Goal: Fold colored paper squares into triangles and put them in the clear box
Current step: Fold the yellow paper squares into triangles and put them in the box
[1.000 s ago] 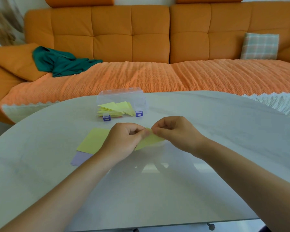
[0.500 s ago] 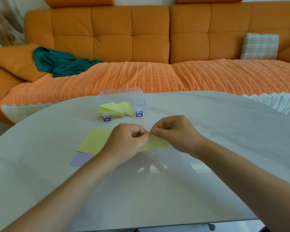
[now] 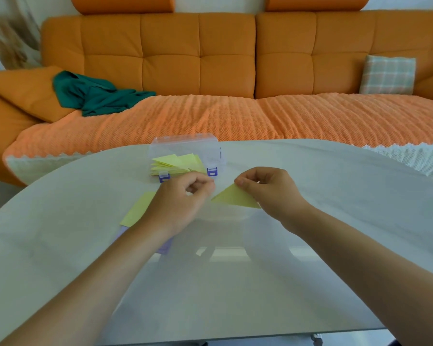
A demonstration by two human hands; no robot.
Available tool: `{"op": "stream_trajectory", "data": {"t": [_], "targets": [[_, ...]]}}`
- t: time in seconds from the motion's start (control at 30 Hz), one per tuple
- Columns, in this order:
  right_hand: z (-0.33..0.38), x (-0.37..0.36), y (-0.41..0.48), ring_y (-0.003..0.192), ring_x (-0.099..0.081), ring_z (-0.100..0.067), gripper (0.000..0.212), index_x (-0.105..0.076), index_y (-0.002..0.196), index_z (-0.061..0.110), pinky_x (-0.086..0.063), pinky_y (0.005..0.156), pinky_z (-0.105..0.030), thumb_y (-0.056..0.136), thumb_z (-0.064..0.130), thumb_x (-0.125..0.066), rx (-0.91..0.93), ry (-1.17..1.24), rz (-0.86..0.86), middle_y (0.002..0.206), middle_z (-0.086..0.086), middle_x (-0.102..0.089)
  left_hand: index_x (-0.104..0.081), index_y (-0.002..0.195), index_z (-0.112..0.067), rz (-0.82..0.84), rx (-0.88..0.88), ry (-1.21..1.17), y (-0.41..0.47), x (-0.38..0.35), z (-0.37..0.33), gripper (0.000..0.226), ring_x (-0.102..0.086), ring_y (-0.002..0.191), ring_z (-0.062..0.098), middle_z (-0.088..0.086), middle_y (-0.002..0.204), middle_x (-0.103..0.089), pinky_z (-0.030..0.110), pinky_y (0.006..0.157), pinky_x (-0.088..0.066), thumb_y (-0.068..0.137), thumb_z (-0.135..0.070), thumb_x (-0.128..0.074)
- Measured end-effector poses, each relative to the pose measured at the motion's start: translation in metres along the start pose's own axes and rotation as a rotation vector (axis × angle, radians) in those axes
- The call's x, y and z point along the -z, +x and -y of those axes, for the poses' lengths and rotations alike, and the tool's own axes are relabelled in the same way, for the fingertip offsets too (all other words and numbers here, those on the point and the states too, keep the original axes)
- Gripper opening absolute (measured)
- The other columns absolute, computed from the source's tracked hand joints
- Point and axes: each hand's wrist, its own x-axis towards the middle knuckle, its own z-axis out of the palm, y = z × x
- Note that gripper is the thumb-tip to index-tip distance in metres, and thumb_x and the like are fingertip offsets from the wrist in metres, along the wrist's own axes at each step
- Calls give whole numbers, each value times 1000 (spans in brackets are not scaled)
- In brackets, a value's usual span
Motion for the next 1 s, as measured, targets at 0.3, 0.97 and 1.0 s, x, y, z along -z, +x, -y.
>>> {"op": "stream_trajectory", "data": {"t": [0.3,0.97,1.0], "targets": [[-3,-20,-8,51,-52,-3,8,-78,78,20,-40,50,-11,85,22,-78,-10,-19,95,58,7,-65,-71,73,-26,58,-22,-94,10,8,6,20,-58,60,3,-15,66,-68,28,69,-49,91,-18,-67],[34,-87,151,51,-56,-11,12,-77,72,19,-46,51,-25,75,25,-87,-64,-481,-22,56,4,-63,-51,142,-23,-31,-243,692,61,55,80,49,-37,139,18,-4,146,-50,29,114,-17,97,-43,-52],[32,-87,154,52,-56,-11,12,-77,73,18,-46,51,-24,76,26,-86,-71,-502,-12,57,4,-64,-50,142,-25,-30,-235,688,62,56,83,48,-39,138,17,-5,145,-51,30,114,-18,98,-44,-51]]}}
